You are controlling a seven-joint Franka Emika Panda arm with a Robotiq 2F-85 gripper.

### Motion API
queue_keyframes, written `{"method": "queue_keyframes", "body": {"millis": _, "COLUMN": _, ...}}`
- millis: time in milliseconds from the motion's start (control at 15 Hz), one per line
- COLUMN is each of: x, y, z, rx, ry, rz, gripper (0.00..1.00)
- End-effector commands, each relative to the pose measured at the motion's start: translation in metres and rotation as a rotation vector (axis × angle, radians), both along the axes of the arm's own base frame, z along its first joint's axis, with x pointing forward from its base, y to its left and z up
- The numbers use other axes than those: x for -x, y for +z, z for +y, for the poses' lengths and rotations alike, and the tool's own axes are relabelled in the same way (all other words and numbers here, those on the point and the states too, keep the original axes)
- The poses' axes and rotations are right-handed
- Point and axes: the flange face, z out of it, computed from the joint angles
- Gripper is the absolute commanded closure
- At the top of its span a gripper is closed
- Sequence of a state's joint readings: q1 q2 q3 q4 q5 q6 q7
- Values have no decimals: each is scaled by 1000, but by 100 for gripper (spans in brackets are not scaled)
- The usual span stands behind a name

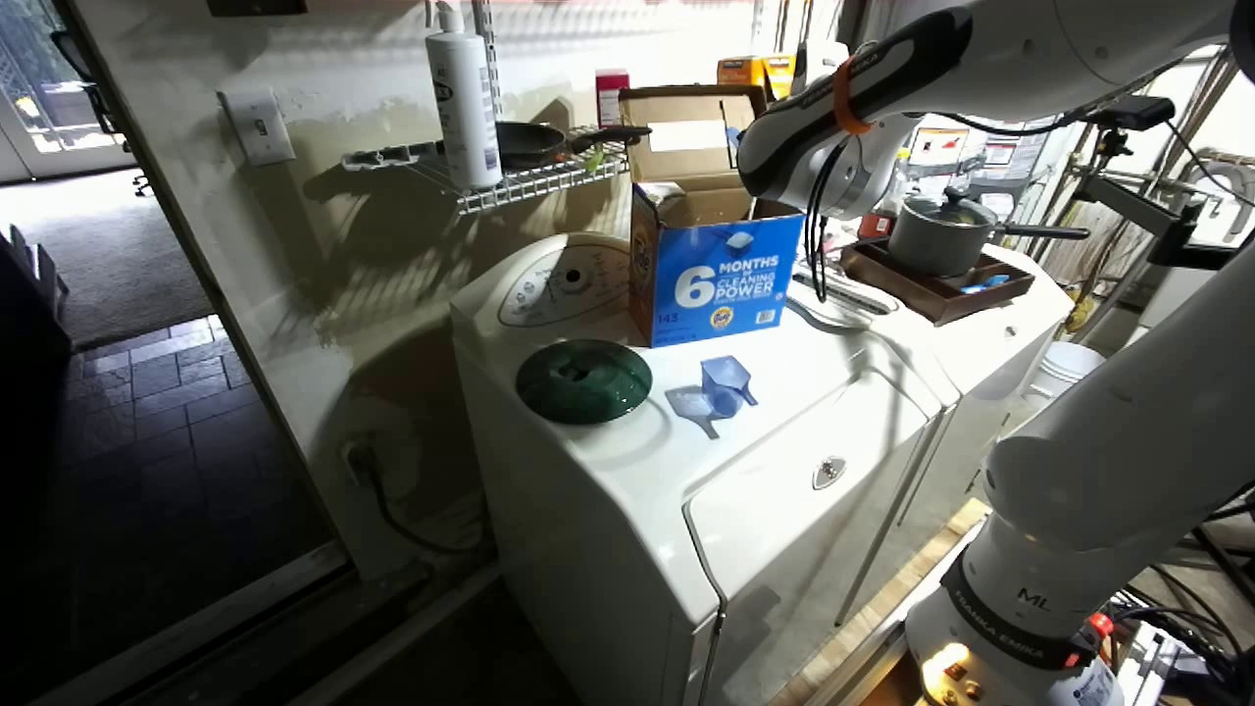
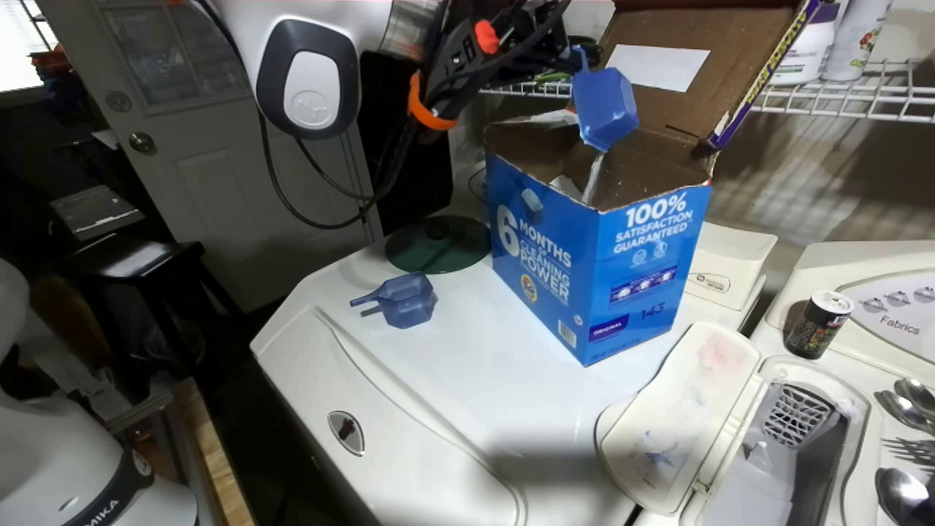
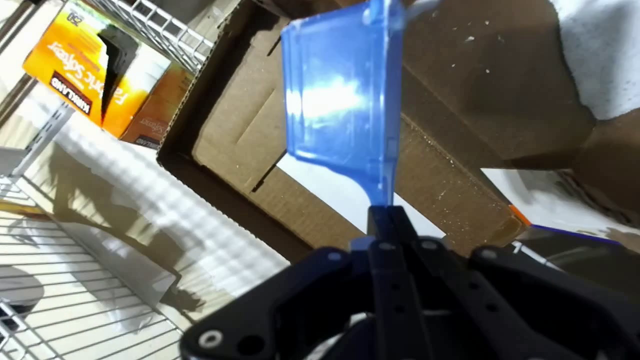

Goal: Pour the contents in the blue item into the box

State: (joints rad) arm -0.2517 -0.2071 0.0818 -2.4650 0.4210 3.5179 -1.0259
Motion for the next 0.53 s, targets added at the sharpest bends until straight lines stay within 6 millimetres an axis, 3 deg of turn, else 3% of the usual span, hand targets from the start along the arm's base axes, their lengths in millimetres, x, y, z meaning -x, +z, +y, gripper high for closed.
{"method": "queue_keyframes", "body": {"millis": 0, "x": 18, "y": 2, "z": 12, "rx": 94, "ry": 9, "rz": -16, "gripper": 99}}
{"method": "queue_keyframes", "body": {"millis": 467, "x": 28, "y": 15, "z": 27, "rx": 201, "ry": 14, "rz": -53, "gripper": 99}}
